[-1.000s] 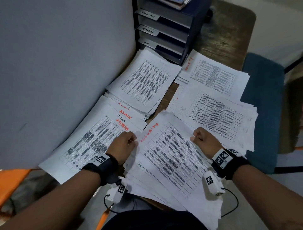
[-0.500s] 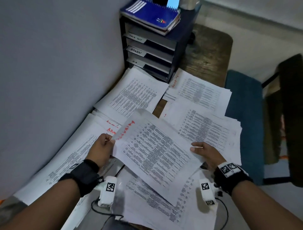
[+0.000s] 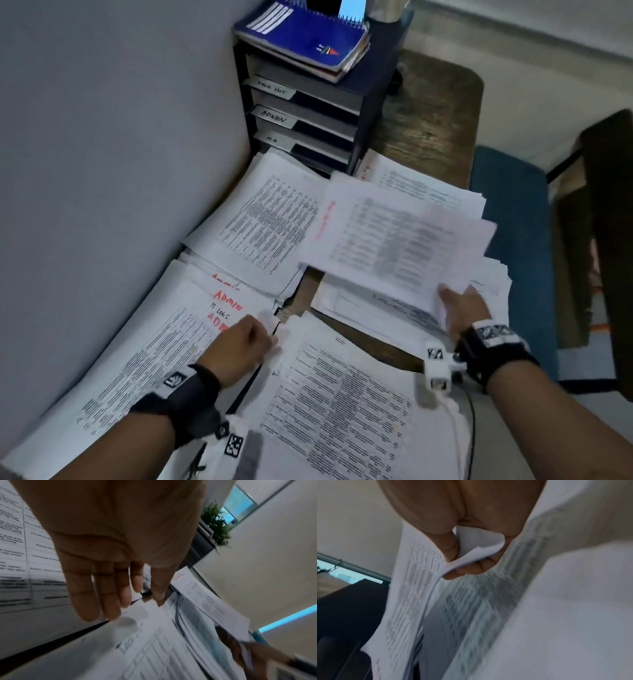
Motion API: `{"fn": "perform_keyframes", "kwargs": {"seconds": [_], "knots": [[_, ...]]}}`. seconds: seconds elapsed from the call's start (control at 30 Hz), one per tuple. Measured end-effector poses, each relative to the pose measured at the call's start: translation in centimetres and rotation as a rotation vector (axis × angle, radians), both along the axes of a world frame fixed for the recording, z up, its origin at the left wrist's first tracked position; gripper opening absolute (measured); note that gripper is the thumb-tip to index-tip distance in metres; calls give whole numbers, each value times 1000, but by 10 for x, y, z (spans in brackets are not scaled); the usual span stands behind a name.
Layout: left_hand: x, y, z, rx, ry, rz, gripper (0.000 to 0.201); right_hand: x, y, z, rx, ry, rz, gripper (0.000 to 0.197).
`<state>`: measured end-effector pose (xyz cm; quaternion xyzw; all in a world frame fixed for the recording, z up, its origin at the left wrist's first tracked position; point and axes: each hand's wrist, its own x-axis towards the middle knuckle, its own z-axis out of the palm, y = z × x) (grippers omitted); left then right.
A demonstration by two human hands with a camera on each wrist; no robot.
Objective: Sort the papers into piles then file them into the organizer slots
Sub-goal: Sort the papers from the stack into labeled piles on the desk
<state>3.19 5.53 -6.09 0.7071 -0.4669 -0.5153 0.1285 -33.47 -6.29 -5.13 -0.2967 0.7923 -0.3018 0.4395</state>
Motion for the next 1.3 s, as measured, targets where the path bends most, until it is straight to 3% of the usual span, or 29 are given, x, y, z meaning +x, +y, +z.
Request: {"fn": "perform_keyframes", "kwargs": {"seconds": [0.07, 0.13, 0.3, 0.67, 0.83, 0.9, 0.97, 1.03, 1.17, 1.23, 1.3], "knots": [[-2, 10, -7, 29, -143, -131, 29, -18, -37, 10, -43, 111, -52, 48], [-5, 18, -13, 35, -190, -156, 30, -37, -77, 12, 13, 243, -36, 44], [-8, 24, -22, 50, -201, -136, 30, -68, -158, -5, 131, 495, 230, 42], [-5, 24, -25, 68, -250, -166, 36, -63, -218, -26, 195, 624, 424, 46], [-3, 26, -27, 59, -259, -149, 35, -62, -222, -29, 236, 633, 385, 46], [-4, 27, -27, 56, -273, -142, 34, -54, -219, -24, 233, 768, 353, 38], [-5, 27, -25, 61, -282, -131, 32, -41, -213, -16, 114, 883, 268, 45], [-6, 29, -24, 61, -292, -130, 33, -26, -204, -10, -135, 817, 195, 63], [-7, 41, -19, 50, -359, -171, 37, 14, -153, -2, -459, 592, 517, 41], [-6, 53, -17, 68, -369, -191, 39, 34, -108, -3, -465, 519, 768, 27], [-5, 66, -15, 103, -351, -172, 40, 50, -57, -9, -352, 445, 981, 17]]}}
